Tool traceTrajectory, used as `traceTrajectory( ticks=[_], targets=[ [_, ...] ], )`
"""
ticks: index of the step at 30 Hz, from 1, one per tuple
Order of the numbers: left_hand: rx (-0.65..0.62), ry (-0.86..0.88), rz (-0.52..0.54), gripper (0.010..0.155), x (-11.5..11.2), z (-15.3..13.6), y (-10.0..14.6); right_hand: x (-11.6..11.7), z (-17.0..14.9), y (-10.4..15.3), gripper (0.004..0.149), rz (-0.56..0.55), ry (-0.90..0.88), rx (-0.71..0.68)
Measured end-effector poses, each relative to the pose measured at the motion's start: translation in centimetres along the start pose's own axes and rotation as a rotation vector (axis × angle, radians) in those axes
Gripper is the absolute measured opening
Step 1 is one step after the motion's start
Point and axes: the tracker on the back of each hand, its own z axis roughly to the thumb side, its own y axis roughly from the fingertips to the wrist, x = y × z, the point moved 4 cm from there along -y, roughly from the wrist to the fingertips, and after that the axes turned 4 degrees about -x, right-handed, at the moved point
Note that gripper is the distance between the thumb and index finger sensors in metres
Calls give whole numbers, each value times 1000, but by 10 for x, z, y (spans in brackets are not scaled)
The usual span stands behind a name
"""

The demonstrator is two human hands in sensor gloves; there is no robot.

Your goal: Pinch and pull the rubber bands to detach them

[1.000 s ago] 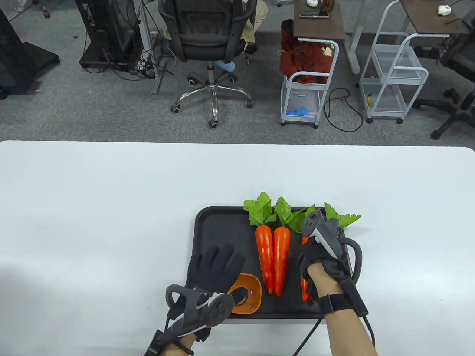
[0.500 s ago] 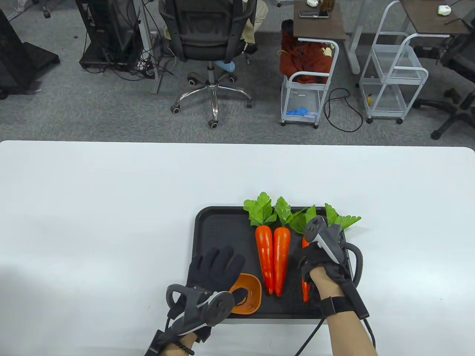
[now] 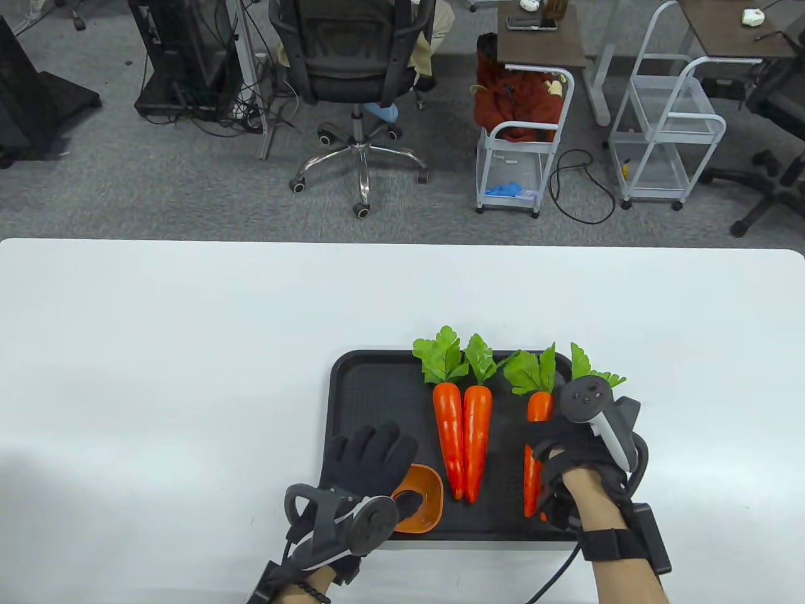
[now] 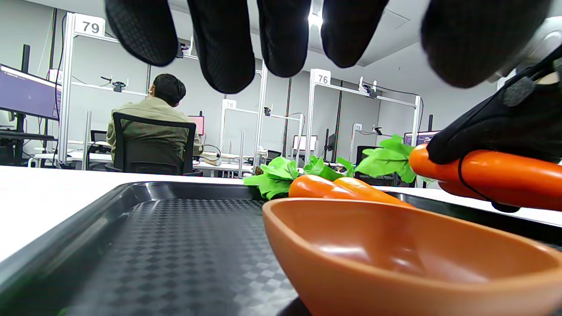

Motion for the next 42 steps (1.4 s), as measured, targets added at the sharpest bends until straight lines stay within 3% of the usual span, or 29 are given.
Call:
traceTrajectory(
  ticks=[14,26,38,42],
  targets=[
    [45,151,16,73,-4,-6,-1,-1,24,41,94,-7,-399,-292],
    [74,352,38,64,-9,-13,-1,53,64,59,91,165,-722,-516],
    [-17,482,111,47,-6,-2,0,82,81,72,90,328,-920,-621],
    [-32,501,147,38,-4,0,2,84,79,72,90,325,-995,-628]
  ],
)
